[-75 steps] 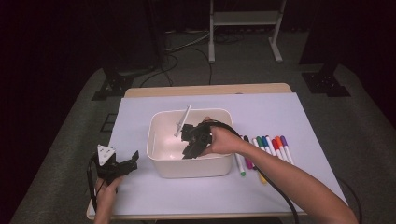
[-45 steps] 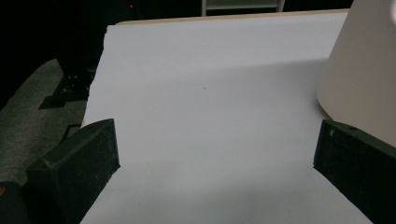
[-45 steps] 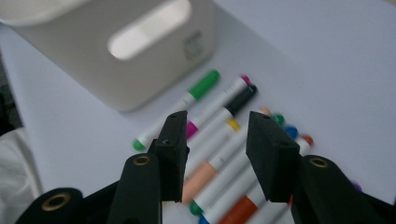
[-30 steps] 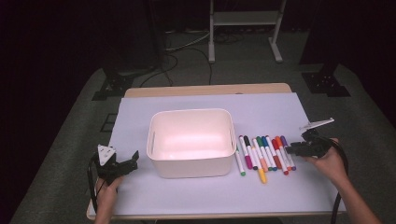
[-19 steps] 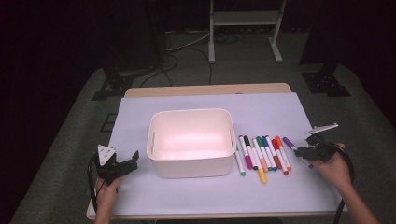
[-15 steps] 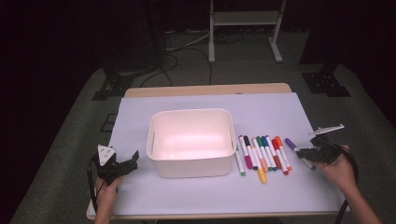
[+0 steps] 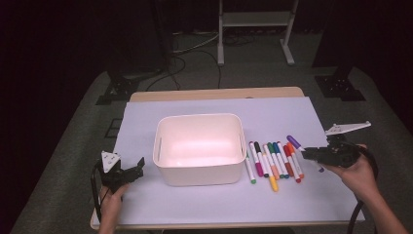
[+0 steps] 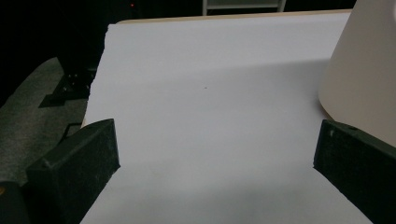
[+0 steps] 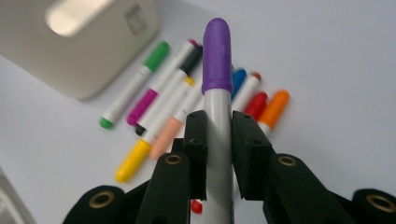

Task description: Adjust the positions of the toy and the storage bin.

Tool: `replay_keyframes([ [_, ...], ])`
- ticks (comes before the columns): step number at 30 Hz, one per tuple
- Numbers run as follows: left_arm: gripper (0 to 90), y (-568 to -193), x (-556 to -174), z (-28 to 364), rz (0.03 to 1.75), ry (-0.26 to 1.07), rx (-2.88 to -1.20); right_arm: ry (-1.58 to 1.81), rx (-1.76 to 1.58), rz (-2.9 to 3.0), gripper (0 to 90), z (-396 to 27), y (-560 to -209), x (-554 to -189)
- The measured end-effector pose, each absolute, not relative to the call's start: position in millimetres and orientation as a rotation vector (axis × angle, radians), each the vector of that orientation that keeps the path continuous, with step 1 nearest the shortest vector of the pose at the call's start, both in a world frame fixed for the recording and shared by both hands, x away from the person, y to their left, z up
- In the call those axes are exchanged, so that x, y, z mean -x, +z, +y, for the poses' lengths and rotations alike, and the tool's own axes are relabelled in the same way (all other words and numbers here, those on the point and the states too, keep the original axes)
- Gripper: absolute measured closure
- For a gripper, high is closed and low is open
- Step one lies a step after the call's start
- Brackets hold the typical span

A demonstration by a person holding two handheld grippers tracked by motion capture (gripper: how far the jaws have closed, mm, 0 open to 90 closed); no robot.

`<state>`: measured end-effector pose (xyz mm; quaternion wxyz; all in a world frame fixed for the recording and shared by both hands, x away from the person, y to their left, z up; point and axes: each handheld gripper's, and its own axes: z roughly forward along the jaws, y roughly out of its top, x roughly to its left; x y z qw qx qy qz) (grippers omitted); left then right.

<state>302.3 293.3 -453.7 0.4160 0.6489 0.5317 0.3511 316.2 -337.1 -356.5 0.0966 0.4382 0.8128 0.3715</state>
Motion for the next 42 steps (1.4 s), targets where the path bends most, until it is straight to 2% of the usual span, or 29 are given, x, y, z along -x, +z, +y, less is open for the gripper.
replay_keyframes([
  [11,0.0,-454,-302,293,1.332,0.881,-1.631,1.251,-1.103,2.431,75.9,-298,-301,-318],
  [23,0.0,-454,-302,292,1.321,0.886,-1.640,1.253,-0.943,2.537,75.9,-257,-263,-325],
  [42,0.0,-454,-302,293,1.322,0.876,-1.639,1.262,-0.669,2.733,75.9,-169,-247,-333],
])
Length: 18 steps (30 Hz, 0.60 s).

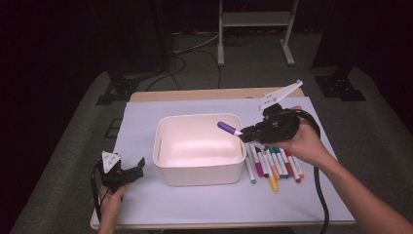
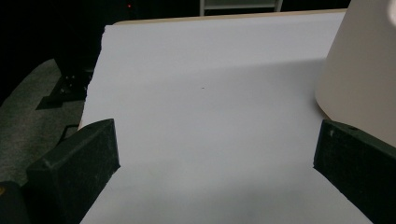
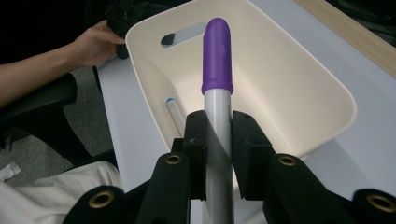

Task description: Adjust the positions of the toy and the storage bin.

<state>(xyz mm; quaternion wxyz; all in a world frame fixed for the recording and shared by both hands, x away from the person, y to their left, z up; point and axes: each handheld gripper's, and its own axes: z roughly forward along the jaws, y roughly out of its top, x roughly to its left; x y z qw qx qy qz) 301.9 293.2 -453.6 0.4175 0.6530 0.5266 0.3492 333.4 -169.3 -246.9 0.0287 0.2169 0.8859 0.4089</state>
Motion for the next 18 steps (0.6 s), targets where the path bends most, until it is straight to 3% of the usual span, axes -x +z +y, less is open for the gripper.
replay_keyframes([
  [18,0.0,-454,-302,293,1.319,0.877,-1.636,1.208,-0.487,2.886,75.9,-99,-267,-351],
])
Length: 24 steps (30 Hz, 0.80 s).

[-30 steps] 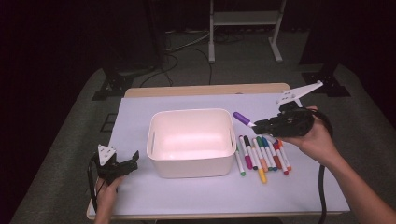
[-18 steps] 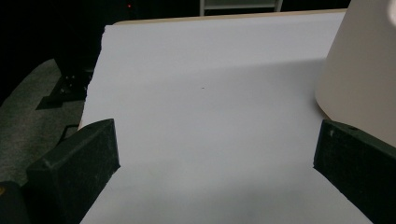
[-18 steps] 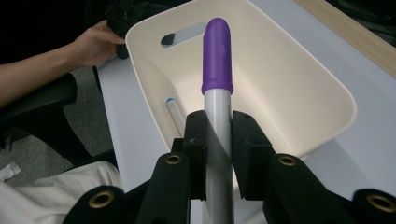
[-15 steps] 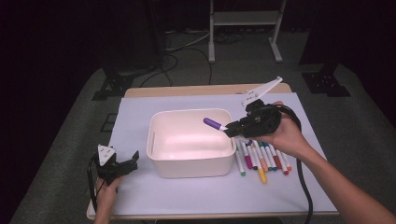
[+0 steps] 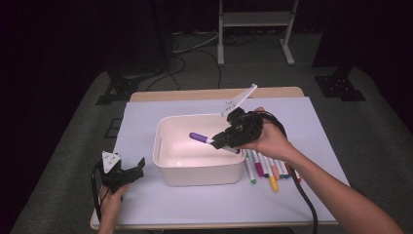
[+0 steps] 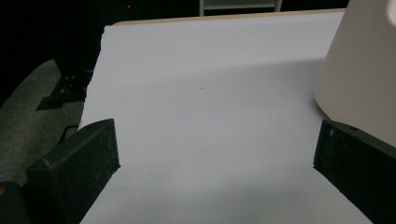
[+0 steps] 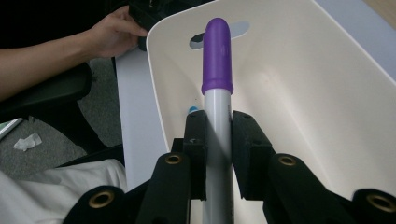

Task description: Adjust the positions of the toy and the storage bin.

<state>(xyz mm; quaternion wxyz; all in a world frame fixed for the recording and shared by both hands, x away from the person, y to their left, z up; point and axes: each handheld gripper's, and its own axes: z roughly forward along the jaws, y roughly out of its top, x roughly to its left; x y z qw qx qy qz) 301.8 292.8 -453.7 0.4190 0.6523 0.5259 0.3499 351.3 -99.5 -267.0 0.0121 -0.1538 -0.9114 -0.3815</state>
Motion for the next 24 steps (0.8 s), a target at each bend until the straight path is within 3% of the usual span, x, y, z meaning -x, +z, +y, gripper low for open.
replay_keyframes([
  [24,0.0,-454,-302,293,1.320,0.876,-1.630,-1.026,0.328,-2.829,75.8,-43,-314,-370],
])
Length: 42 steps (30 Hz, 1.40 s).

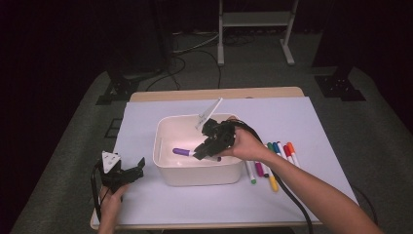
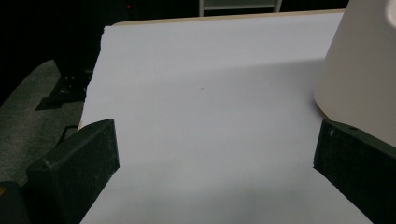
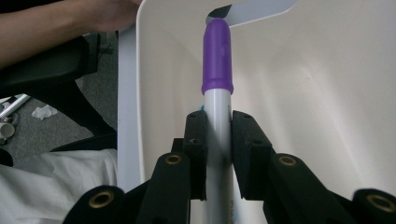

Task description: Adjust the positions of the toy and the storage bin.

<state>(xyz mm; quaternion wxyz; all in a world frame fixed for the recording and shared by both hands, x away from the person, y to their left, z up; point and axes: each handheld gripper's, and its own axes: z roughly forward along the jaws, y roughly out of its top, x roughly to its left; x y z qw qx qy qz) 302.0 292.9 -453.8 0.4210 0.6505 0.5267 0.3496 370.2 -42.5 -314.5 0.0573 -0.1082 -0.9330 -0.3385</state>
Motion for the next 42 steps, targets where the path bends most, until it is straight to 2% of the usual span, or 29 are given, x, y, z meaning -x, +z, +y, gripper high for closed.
replay_keyframes([
  [24,0.0,-454,-302,293,1.318,0.876,-1.631,-0.828,0.251,-2.887,75.4,-9,-346,-375],
  [28,0.0,-454,-302,293,1.320,0.875,-1.630,-0.794,0.253,-2.896,71.6,-7,-348,-375],
  [29,0.0,-454,-302,293,1.320,0.875,-1.629,-0.802,0.256,-2.900,69.0,-8,-347,-375],
  [36,0.0,-454,-302,294,1.319,0.875,-1.632,-0.830,0.286,-2.910,69.3,-16,-337,-374],
  [42,0.0,-454,-302,293,1.317,0.876,-1.631,-0.950,0.332,-2.904,68.0,-45,-314,-370],
])
